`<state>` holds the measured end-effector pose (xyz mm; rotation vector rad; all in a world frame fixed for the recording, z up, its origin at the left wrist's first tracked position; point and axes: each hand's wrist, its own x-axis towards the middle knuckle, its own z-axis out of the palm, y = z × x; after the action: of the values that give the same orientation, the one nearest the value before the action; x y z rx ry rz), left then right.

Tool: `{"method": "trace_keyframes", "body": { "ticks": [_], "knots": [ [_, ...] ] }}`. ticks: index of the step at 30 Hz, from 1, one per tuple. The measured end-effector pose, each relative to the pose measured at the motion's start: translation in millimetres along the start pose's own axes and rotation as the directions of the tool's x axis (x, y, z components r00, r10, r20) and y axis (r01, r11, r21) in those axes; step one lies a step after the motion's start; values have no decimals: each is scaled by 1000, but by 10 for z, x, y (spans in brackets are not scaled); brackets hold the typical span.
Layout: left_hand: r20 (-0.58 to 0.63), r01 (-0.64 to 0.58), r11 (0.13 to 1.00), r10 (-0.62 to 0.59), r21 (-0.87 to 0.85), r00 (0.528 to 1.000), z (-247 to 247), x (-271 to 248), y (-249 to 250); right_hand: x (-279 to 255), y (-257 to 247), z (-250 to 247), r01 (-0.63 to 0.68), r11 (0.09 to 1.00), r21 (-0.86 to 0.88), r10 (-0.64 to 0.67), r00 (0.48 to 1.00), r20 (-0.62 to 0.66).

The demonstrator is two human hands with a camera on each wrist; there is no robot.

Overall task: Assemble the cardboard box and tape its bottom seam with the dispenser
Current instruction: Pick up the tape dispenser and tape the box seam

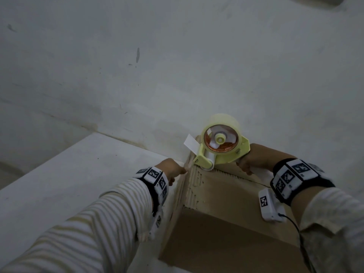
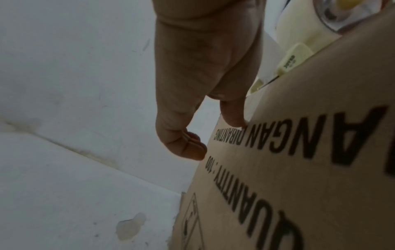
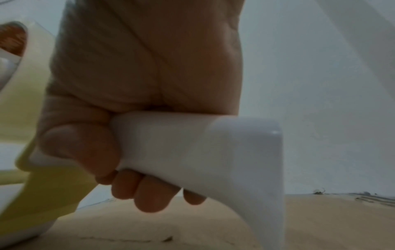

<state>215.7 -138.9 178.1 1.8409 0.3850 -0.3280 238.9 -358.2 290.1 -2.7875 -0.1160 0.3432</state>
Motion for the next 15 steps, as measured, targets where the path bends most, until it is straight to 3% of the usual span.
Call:
{"method": "trace_keyframes", "body": {
  "ticks": [2,4,7,11,15],
  "knots": [
    [-53,-89,996,88,-12,995,-37,30,-17,4,2,-1,5,1000,-12,-5,1000,6],
    [-105,-203,959,186,-195,977,-28,47,8,9,3,3,3,1000,-9,-3,1000,9],
    [-44,-256,881,260,-397,965,23,-35,131,9,-4,12,-9,1000,10,9,1000,8],
    [11,-219,948,228,-232,974,89,-39,157,10,-10,19,-17,999,-44,17,1000,8],
    [168,-102,985,125,-136,978,82,-23,84,16,-12,12,-33,994,-108,34,999,3]
  ]
}}
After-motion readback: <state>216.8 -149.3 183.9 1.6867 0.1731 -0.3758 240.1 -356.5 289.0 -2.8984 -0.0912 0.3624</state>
